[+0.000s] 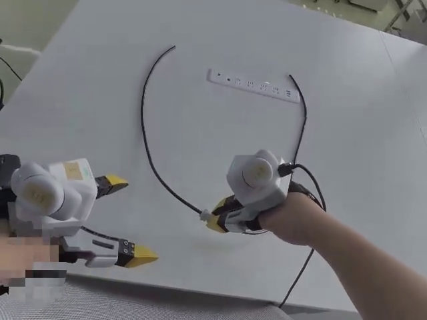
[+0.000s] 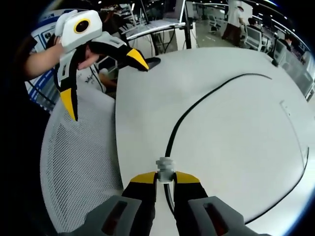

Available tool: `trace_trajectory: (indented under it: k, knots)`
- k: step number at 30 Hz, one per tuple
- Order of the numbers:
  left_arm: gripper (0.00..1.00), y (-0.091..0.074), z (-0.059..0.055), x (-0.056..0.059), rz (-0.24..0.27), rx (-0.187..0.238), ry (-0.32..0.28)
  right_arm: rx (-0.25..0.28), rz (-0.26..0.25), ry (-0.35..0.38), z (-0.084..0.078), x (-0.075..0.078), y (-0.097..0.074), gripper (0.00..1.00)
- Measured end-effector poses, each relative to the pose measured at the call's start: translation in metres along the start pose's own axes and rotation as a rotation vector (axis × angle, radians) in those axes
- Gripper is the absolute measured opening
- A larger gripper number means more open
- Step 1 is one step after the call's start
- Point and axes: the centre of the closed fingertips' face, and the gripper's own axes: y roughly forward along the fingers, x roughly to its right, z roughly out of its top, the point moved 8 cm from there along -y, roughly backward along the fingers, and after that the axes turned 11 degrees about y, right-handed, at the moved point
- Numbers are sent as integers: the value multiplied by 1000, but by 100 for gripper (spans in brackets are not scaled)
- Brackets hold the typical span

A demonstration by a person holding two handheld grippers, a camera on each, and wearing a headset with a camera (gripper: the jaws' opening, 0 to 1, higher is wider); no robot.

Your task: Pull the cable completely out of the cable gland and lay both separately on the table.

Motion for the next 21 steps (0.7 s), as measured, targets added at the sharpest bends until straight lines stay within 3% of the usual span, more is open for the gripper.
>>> trace_trajectory:
  k: [9, 13, 18, 21]
  knots:
    - [85, 11, 17, 9, -38, 6, 61, 24, 1, -21, 9, -15, -24, 7]
    - [85, 17, 24, 7, -49, 20, 81, 32, -7, -35, 9, -20, -29, 7]
    - [84, 22, 31, 7, -55, 54, 76, 33, -10, -59, 9, -27, -34, 7]
    - [83, 26, 37, 7, -73, 103, 64, 44, -17, -99, 11, -32, -39, 7]
